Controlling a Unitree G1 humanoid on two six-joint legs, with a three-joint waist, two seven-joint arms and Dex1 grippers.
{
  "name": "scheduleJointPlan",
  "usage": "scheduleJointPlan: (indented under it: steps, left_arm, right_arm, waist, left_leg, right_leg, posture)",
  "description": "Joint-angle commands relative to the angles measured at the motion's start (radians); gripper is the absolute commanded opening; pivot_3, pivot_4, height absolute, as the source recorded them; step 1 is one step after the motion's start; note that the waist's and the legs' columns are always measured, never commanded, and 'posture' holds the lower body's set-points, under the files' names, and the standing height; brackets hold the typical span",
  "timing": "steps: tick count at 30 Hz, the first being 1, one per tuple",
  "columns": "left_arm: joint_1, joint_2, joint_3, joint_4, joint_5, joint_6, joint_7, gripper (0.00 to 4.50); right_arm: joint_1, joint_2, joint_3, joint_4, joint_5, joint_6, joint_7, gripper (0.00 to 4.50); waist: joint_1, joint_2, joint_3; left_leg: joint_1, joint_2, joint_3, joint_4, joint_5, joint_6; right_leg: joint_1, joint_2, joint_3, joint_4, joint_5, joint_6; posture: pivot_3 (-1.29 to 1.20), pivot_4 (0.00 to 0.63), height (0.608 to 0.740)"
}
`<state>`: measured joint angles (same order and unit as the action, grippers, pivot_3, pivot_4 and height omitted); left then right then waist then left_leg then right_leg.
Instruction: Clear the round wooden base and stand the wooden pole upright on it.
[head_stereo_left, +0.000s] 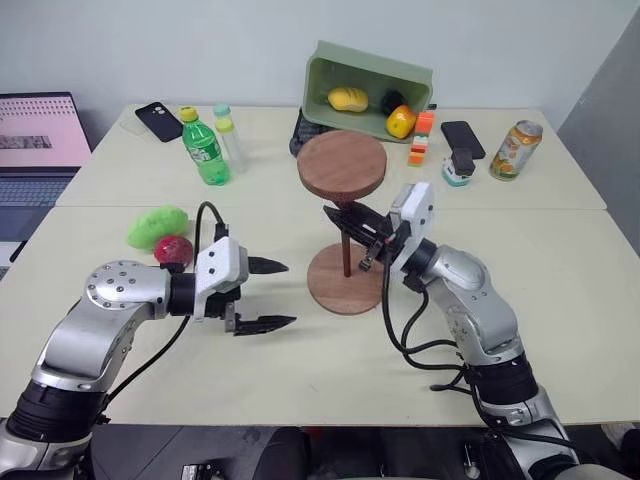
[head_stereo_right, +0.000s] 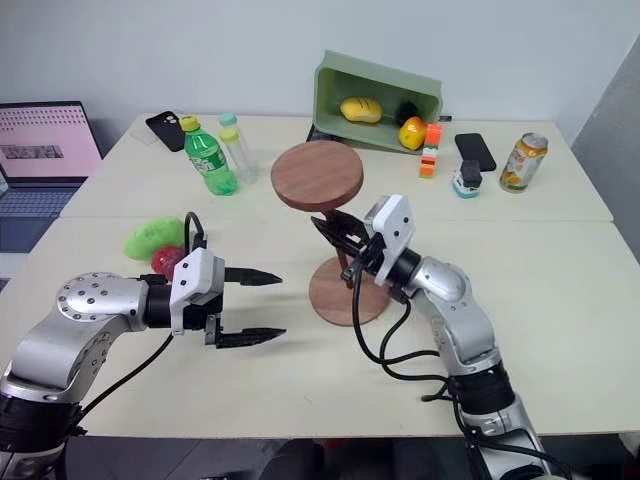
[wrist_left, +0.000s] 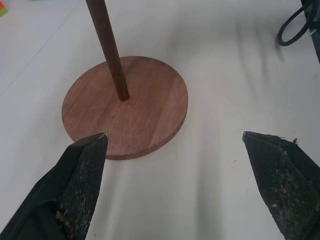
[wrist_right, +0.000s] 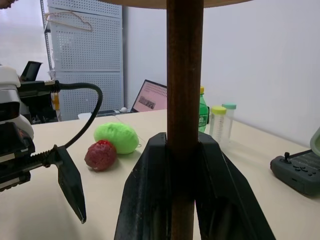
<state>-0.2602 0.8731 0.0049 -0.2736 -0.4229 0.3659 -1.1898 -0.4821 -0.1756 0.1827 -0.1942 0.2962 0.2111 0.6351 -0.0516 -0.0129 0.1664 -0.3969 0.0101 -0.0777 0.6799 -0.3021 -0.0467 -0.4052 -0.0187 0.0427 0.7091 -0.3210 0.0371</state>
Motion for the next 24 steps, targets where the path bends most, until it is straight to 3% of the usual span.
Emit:
scheduleJointPlan:
  steps: [1,24]
  left_arm:
    - [-0.007,-0.002,0.003,-0.006,0.003,-0.024,-0.004,4.50]
    - [-0.028,-0.020,-0.024,0.001,0.015,-0.035,0.002,4.50]
  right_arm:
    - [0.034,-0.009,0.024,-0.028,0.002,0.012,0.015,0.25]
    - [0.074,-0.035,0.004,0.060,-0.030,0.121,-0.065,0.25]
  waist:
    - [0.000,0.000,0.000]
    - [0.003,0.000,-0.007]
  left_leg:
    - [0.000,0.000,0.000,0.000,0.000,0.000]
    - [0.004,0.000,0.000,0.000,0.000,0.000]
  right_leg:
    - [0.000,0.000,0.000,0.000,0.000,0.000]
    - [0.003,0.000,0.001,0.001,0.000,0.000]
  posture:
    - [0.00,0.150,0.740]
    - [0.00,0.150,0.740]
